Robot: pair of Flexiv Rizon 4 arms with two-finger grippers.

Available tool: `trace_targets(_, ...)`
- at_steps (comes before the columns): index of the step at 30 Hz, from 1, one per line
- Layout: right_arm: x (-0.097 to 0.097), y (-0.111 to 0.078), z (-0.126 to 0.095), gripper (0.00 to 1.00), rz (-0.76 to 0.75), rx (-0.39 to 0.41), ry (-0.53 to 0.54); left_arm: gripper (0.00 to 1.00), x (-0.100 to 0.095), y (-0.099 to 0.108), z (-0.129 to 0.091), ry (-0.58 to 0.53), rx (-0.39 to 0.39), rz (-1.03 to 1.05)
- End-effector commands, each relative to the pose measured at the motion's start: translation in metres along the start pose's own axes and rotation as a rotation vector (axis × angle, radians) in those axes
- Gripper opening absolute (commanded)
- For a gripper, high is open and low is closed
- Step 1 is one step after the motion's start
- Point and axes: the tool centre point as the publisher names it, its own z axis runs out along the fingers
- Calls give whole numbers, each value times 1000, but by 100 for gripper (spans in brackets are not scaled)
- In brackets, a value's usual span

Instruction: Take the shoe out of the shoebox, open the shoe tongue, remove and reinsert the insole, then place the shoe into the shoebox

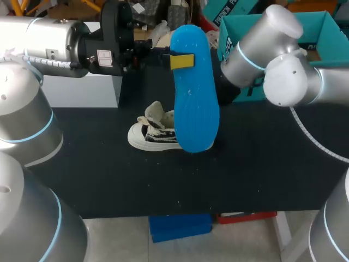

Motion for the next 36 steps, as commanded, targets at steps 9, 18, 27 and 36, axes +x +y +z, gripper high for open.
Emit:
trace_targets(9,-9,27,22,100,-6,487,14,0,0,1,2,-5,3,1)
trace_targets(18,-19,33,37,48,-15,501,24,0,0,1,2,-5,3,1)
trace_targets(27,-25,31,50,35,-10,485,47,0,0,1,2,-5,3,1)
trace_targets(36,-24,24,54,0,-20,454,81,0,0,1,2,-5,3,1)
